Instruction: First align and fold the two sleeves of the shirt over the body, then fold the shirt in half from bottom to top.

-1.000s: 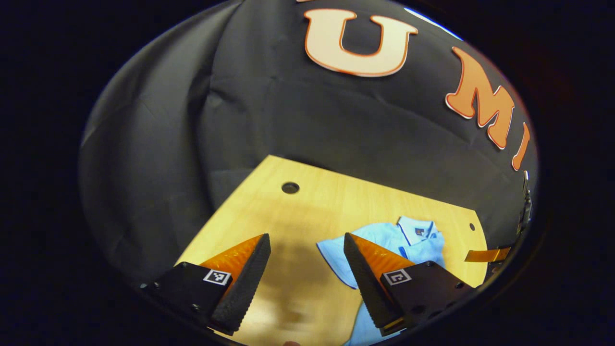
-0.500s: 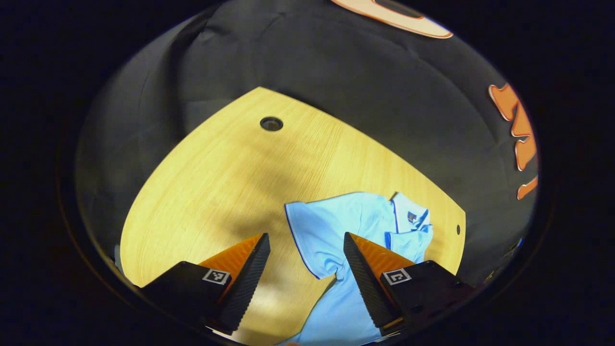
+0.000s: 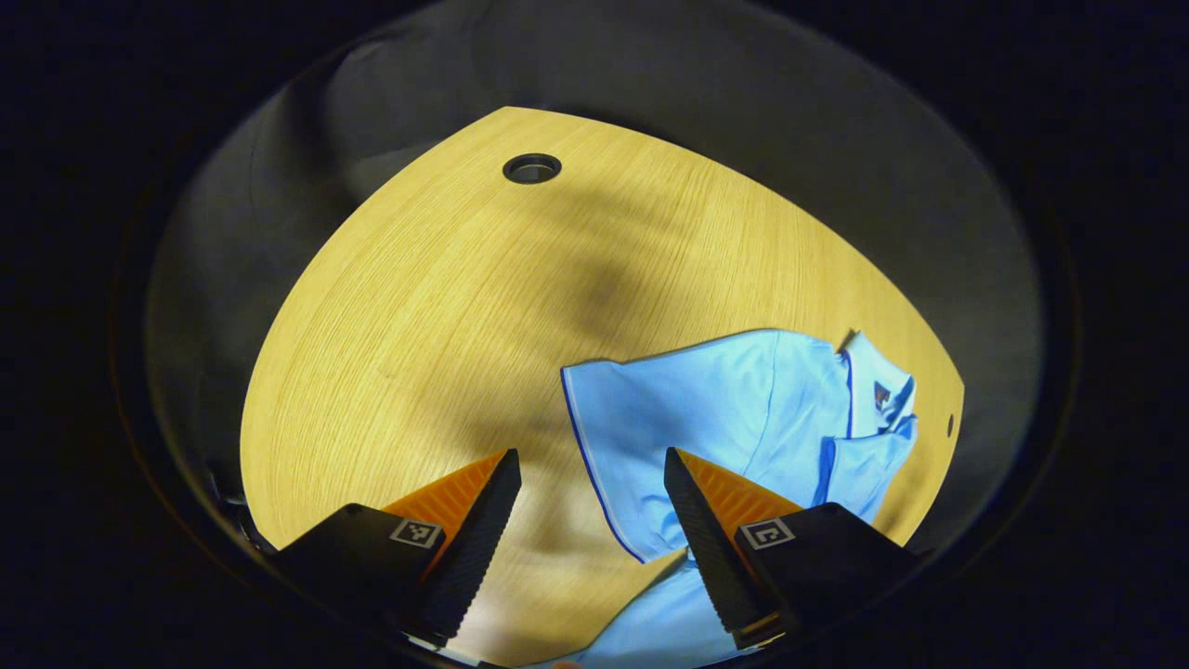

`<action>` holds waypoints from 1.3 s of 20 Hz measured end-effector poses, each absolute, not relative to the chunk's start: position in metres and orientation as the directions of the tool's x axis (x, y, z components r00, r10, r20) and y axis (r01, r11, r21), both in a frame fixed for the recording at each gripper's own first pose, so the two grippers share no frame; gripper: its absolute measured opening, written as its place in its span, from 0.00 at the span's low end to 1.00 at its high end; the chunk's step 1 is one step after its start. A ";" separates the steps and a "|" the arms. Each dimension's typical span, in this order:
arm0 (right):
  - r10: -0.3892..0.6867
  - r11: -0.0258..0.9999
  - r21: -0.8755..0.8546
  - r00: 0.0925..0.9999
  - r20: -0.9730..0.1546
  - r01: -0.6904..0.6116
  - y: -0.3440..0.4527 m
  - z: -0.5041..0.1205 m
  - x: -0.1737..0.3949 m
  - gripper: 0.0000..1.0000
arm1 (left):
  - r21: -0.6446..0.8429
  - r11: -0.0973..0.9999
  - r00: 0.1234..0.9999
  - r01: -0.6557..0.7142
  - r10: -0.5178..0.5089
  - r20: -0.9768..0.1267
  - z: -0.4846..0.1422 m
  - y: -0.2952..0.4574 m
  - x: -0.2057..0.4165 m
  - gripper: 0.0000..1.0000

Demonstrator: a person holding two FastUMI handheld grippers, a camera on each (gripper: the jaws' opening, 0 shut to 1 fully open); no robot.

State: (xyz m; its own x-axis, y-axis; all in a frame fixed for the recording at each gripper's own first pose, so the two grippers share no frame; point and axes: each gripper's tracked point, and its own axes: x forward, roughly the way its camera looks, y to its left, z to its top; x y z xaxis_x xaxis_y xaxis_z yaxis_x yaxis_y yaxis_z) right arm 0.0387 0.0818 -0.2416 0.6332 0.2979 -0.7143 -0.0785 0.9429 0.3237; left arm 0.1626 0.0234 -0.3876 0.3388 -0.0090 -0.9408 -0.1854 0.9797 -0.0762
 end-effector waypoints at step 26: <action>0.253 0.954 0.295 0.645 -0.721 -0.044 0.051 -0.255 0.042 0.99 | -0.036 0.999 0.300 -0.041 -0.022 -0.954 -0.393 -0.001 0.188 0.04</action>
State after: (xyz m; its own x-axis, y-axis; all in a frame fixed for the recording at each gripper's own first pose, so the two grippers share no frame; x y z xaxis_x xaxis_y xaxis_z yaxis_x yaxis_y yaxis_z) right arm 0.0418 0.0506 -0.2549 0.6449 0.2531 -0.7212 -0.0442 0.9543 0.2954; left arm 0.1877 -0.0011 -0.3929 0.2996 -0.0217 -0.9538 -0.0414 0.9985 -0.0357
